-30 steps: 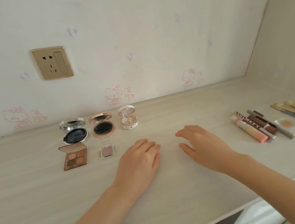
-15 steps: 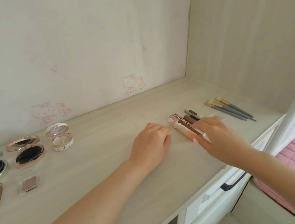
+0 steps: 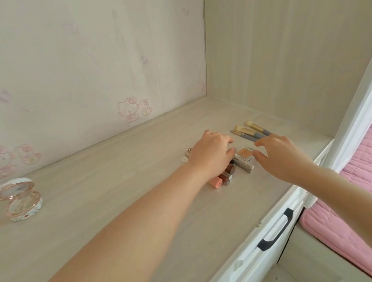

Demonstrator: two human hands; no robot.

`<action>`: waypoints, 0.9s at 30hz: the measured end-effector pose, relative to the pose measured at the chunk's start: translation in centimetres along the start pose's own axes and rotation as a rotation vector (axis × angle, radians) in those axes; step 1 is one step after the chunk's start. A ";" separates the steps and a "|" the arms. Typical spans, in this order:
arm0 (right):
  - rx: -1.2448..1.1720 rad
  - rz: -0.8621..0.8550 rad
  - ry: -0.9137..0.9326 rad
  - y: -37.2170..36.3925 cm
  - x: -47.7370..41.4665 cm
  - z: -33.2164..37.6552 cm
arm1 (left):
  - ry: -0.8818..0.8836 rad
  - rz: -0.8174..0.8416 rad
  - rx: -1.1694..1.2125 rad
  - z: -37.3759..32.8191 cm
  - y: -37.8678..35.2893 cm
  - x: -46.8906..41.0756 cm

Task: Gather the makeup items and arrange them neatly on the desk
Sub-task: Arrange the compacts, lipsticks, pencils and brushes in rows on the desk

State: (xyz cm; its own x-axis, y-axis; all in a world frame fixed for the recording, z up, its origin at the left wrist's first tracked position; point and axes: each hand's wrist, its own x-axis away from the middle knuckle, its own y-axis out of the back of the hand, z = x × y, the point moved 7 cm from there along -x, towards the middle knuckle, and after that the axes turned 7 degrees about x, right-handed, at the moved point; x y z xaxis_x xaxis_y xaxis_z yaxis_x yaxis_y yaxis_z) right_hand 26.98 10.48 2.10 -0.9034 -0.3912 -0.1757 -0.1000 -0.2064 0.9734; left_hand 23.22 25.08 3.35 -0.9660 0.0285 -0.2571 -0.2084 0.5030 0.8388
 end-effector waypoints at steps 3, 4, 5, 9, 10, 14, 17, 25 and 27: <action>0.024 0.031 -0.011 -0.7 -0.5 0.0 | 0.041 0.104 -0.019 0.2 -1.2 -1.2; 0.039 0.037 -0.014 -0.8 -0.6 0.1 | 0.059 0.138 -0.024 0.4 -1.6 -1.5; 0.044 0.041 -0.018 -1.0 -0.7 0.1 | 0.081 0.170 -0.027 0.5 -2.0 -1.8; 0.039 0.060 -0.025 -1.9 -1.5 -0.5 | 0.153 0.240 -0.001 0.8 -2.9 -2.3; 0.035 0.066 -0.025 -2.1 -1.7 -0.6 | 0.152 0.239 0.001 0.8 -2.9 -2.4; -0.020 0.057 -0.035 -2.2 -1.7 -0.6 | 0.147 0.214 0.081 0.5 -2.8 -2.6; -0.117 0.030 -0.093 -1.6 -1.2 -0.8 | 0.148 0.165 0.152 0.0 -2.6 -2.4; -0.370 -0.144 -0.120 0.5 0.3 -1.2 | 0.090 0.045 0.307 -1.8 -1.3 -0.9; -0.397 -0.197 -0.116 1.4 0.7 -1.2 | 0.046 -0.008 0.328 -2.2 -0.9 -0.7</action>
State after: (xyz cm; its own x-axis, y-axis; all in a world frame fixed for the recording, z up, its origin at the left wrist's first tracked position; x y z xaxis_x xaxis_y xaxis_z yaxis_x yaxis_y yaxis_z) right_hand 26.70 8.88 3.19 -0.9260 -0.2118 -0.3125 -0.1274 -0.6038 0.7869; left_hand 23.71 22.67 3.79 -0.9719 -0.0116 -0.2349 -0.1626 0.7549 0.6354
